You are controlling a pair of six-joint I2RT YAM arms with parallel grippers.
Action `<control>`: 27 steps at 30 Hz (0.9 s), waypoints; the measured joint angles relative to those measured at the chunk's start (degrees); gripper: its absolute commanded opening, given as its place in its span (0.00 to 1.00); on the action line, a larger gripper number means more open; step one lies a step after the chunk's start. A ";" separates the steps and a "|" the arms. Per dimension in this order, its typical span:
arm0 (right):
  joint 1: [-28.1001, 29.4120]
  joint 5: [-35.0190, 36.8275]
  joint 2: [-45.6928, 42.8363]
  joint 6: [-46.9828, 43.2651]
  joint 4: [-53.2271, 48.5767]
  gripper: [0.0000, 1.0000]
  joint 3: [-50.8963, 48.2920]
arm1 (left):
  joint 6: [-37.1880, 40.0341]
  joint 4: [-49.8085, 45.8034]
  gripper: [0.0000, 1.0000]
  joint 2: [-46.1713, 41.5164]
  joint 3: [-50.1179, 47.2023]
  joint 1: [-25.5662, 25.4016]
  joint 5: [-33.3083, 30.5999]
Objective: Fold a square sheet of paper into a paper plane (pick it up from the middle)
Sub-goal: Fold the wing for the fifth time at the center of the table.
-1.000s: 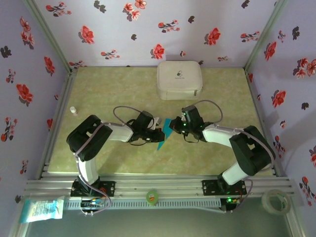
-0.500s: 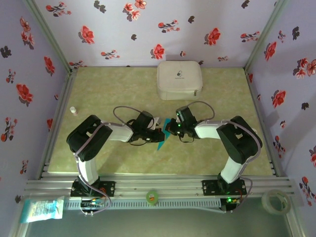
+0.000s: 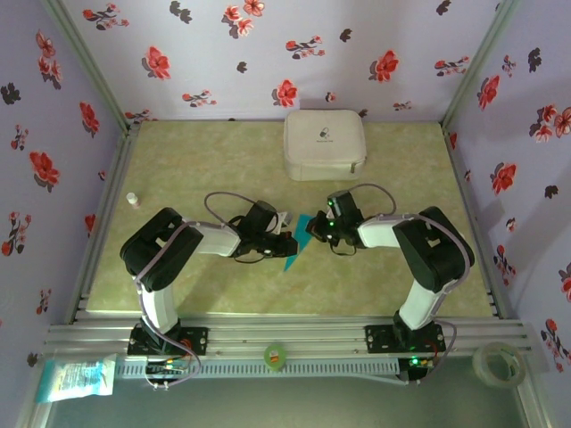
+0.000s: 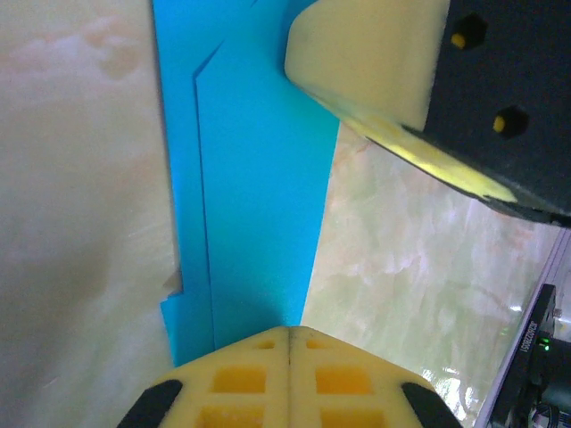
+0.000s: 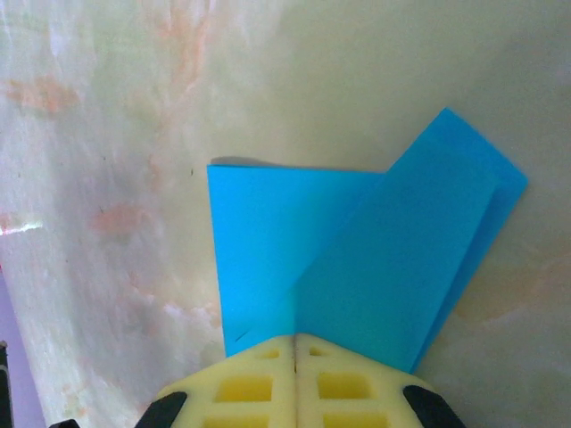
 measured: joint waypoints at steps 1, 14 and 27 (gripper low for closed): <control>-0.28 -0.13 0.07 0.00 0.07 0.06 0.00 | 0.00 0.07 0.00 0.00 -0.07 0.00 0.04; -5.97 0.17 0.11 0.04 -0.02 0.06 0.09 | 0.00 1.14 0.00 0.00 -0.57 0.09 0.33; -9.64 4.90 -0.50 -0.07 -7.37 0.08 4.22 | 0.00 1.70 0.00 0.00 -0.85 0.09 0.72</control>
